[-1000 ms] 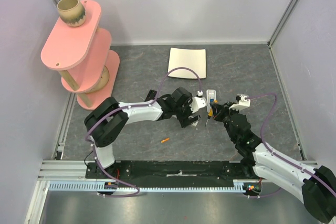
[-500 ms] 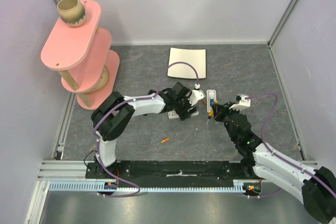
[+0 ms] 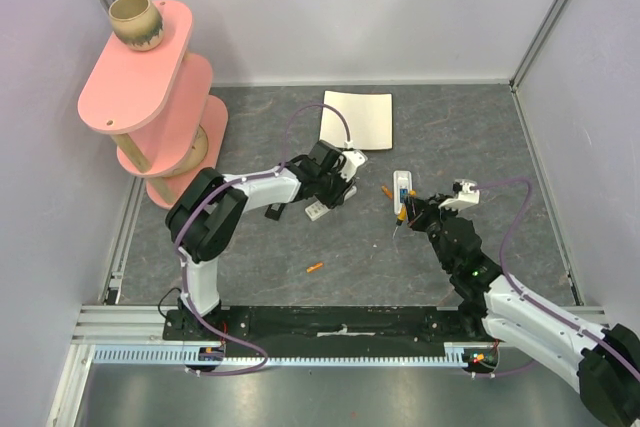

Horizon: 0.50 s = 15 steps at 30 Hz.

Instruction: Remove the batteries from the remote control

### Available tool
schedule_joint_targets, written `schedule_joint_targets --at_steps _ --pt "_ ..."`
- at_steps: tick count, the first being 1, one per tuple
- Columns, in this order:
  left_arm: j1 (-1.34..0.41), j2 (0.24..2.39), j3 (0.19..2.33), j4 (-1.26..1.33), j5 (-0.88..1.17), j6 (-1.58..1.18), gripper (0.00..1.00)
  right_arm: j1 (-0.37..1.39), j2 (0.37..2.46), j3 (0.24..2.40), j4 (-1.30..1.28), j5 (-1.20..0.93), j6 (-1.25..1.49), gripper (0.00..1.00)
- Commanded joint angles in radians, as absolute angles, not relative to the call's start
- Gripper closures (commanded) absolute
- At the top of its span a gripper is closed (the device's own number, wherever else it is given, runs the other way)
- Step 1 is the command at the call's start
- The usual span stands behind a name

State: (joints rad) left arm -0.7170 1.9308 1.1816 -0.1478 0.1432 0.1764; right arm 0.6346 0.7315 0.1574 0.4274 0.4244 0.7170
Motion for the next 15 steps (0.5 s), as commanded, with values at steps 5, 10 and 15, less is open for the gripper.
schedule_joint_targets --at_steps 5,10,15 --pt "-0.707 1.889 1.160 -0.177 0.176 0.023 0.42 0.629 0.663 0.187 0.391 0.410 0.712 1.00" --pt "-0.721 1.793 1.135 -0.014 0.277 -0.073 0.23 0.629 0.539 0.239 0.263 0.397 0.690 1.00" --pt "-0.729 1.876 1.276 -0.005 0.328 -0.124 0.21 0.630 0.391 0.296 0.134 0.385 0.673 1.00"
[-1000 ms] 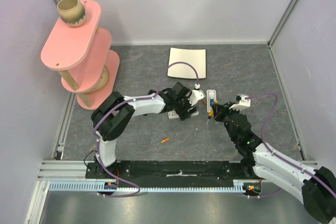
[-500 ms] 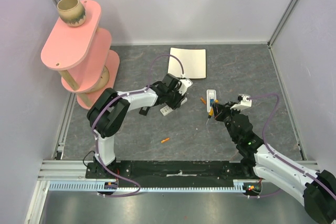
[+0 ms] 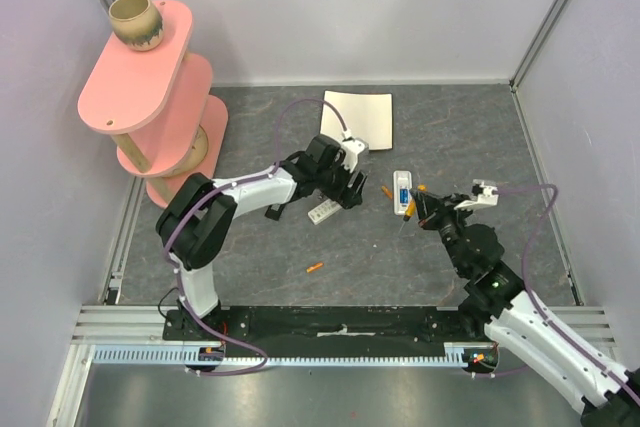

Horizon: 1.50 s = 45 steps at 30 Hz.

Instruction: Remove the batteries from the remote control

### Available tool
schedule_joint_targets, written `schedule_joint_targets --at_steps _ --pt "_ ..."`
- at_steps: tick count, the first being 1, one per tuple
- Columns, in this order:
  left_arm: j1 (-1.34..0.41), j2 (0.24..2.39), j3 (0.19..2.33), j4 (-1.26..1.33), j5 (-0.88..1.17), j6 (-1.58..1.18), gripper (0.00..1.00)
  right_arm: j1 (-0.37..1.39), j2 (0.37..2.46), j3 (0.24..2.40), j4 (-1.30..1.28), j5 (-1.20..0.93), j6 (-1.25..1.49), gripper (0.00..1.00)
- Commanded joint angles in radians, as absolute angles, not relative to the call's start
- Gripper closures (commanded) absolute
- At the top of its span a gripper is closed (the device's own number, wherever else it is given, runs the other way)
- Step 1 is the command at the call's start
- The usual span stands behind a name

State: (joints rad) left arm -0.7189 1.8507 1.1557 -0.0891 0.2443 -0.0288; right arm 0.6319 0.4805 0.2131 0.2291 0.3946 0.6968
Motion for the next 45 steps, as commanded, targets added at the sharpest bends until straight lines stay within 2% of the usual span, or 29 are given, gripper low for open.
schedule_joint_targets --at_steps 1,14,23,32,35,36,38,39,40,45 --pt "-0.730 1.900 1.337 -0.021 0.342 -0.129 0.20 0.630 0.355 0.305 0.095 0.384 0.667 1.00" --pt "-0.841 2.330 1.936 -0.320 0.207 -0.172 0.16 0.629 0.204 0.400 -0.098 0.396 0.623 1.00" --pt "-0.903 2.411 2.025 -0.371 0.061 -0.183 0.13 0.630 0.160 0.405 -0.138 0.410 0.614 1.00" --pt "-0.992 2.480 2.051 -0.420 -0.103 -0.133 0.17 0.629 0.155 0.397 -0.143 0.413 0.618 1.00" --pt "-1.021 2.499 2.048 -0.437 -0.143 -0.115 0.26 0.630 0.153 0.396 -0.138 0.416 0.621 1.00" --pt "-1.028 2.503 2.045 -0.440 -0.155 -0.106 0.35 0.630 0.153 0.396 -0.141 0.414 0.623 1.00" --pt "-1.054 2.496 2.034 -0.440 -0.167 -0.095 0.46 0.630 0.153 0.399 -0.141 0.411 0.624 1.00" --pt "-1.061 2.490 2.016 -0.437 -0.169 -0.089 0.56 0.630 0.153 0.402 -0.143 0.411 0.623 1.00" --pt "-1.071 2.481 2.000 -0.434 -0.169 -0.086 0.61 0.630 0.152 0.405 -0.143 0.407 0.624 1.00" --pt "-1.101 2.361 1.800 -0.349 -0.117 -0.110 0.78 0.629 0.146 0.420 -0.144 0.394 0.626 1.00"
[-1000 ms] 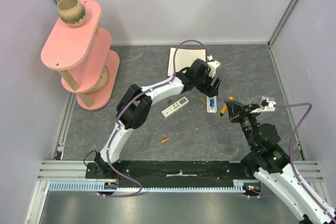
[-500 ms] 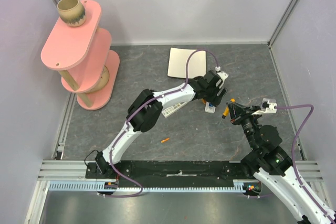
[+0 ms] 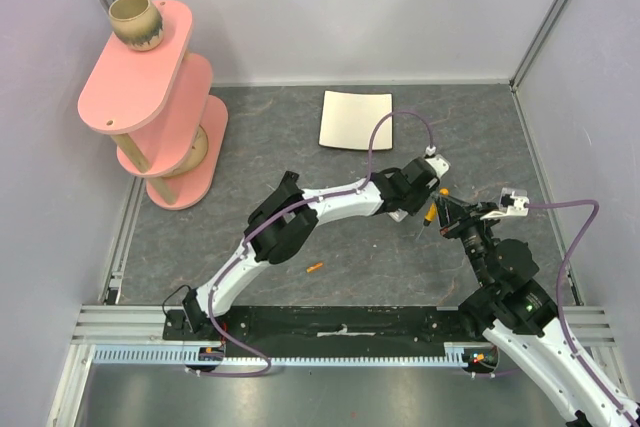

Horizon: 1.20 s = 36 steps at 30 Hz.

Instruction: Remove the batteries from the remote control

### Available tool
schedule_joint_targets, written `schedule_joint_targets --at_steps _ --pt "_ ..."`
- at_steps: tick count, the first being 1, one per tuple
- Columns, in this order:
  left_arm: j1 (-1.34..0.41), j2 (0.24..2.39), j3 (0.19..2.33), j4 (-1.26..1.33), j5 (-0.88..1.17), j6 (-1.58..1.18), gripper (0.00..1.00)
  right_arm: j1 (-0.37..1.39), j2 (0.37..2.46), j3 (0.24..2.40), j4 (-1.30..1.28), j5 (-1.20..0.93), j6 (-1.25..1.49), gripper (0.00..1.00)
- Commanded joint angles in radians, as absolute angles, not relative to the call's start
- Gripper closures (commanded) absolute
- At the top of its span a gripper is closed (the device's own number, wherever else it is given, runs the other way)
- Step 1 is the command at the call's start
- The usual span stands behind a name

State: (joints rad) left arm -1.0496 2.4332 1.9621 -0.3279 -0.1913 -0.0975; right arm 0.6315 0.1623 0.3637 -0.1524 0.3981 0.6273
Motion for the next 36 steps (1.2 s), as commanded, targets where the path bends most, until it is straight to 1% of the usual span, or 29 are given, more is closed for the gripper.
schedule_joint_targets --at_steps 1,6,8,9,14,19,20,25,28,29,32,35,36 --pt "-1.103 2.338 1.760 -0.330 -0.109 -0.118 0.79 0.629 0.144 0.425 -0.146 0.391 0.627 1.00" --pt "-1.118 2.179 1.457 -0.200 -0.058 -0.162 0.80 0.629 0.156 0.430 -0.135 0.371 0.637 1.00" --pt "-1.123 2.105 1.382 -0.160 -0.045 -0.166 0.80 0.630 0.163 0.423 -0.126 0.365 0.641 1.00" --pt "-1.124 2.083 1.312 -0.147 -0.043 -0.173 0.80 0.630 0.170 0.420 -0.115 0.357 0.641 1.00" --pt "-1.126 1.942 1.105 -0.112 -0.015 -0.141 0.76 0.630 0.209 0.388 -0.066 0.341 0.656 1.00" --pt "-1.123 1.839 0.990 -0.104 -0.024 -0.101 0.70 0.630 0.256 0.334 -0.008 0.307 0.670 1.00" --pt "-1.120 1.829 0.964 -0.098 -0.044 -0.092 0.68 0.630 0.279 0.327 0.044 0.301 0.676 1.00" --pt "-1.072 1.819 0.950 -0.087 -0.019 -0.051 0.64 0.630 0.350 0.287 0.120 0.272 0.683 1.00" --pt "-1.068 1.836 0.995 -0.106 -0.005 -0.015 0.52 0.630 0.391 0.270 0.159 0.267 0.683 1.00" --pt "-1.068 1.838 1.003 -0.113 -0.006 -0.015 0.39 0.630 0.399 0.262 0.172 0.262 0.683 1.00" --pt "-1.068 1.812 0.993 -0.107 -0.020 -0.015 0.23 0.630 0.420 0.250 0.195 0.258 0.681 1.00" --pt "-1.069 1.757 0.945 -0.092 -0.038 -0.026 0.18 0.630 0.434 0.238 0.210 0.253 0.684 1.00" --pt "-1.068 1.741 0.931 -0.091 -0.041 -0.031 0.18 0.630 0.434 0.235 0.215 0.252 0.683 1.00"
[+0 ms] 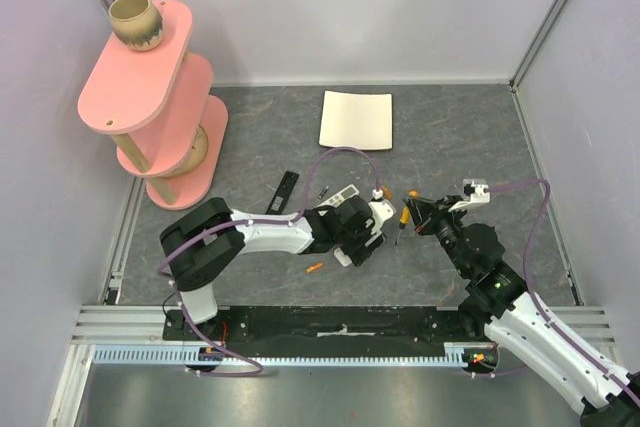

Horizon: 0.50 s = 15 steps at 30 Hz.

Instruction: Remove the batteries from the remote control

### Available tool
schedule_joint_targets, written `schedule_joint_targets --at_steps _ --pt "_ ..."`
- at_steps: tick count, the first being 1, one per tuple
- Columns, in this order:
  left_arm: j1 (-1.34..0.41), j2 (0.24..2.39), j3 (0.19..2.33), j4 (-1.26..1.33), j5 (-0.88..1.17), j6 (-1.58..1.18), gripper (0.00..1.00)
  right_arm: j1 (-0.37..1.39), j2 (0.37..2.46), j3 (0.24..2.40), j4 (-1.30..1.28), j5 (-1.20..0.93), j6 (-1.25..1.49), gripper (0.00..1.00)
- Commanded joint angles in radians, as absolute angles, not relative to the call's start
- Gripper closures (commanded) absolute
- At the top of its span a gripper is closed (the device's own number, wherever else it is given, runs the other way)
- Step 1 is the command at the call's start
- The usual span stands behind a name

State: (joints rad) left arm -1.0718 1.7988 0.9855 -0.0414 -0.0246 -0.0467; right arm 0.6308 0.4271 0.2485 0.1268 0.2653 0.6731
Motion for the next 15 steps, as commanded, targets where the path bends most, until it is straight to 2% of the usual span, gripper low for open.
schedule_joint_targets --at_steps 1,7,10,11,15 --pt "-1.068 1.717 0.902 -0.092 -0.044 -0.044 0.17 0.630 0.440 0.232 0.218 0.252 0.686 1.00" --pt "-1.074 1.643 0.758 -0.080 -0.049 -0.150 0.19 0.630 0.460 0.227 0.244 0.241 0.689 1.00" --pt "-1.075 1.606 0.695 -0.063 -0.034 -0.189 0.26 0.630 0.475 0.219 0.267 0.236 0.689 1.00" --pt "-1.075 1.600 0.684 -0.049 -0.032 -0.195 0.32 0.630 0.480 0.213 0.276 0.235 0.689 1.00" --pt "-1.075 1.609 0.669 -0.020 -0.037 -0.193 0.42 0.629 0.515 0.199 0.317 0.222 0.695 1.00"
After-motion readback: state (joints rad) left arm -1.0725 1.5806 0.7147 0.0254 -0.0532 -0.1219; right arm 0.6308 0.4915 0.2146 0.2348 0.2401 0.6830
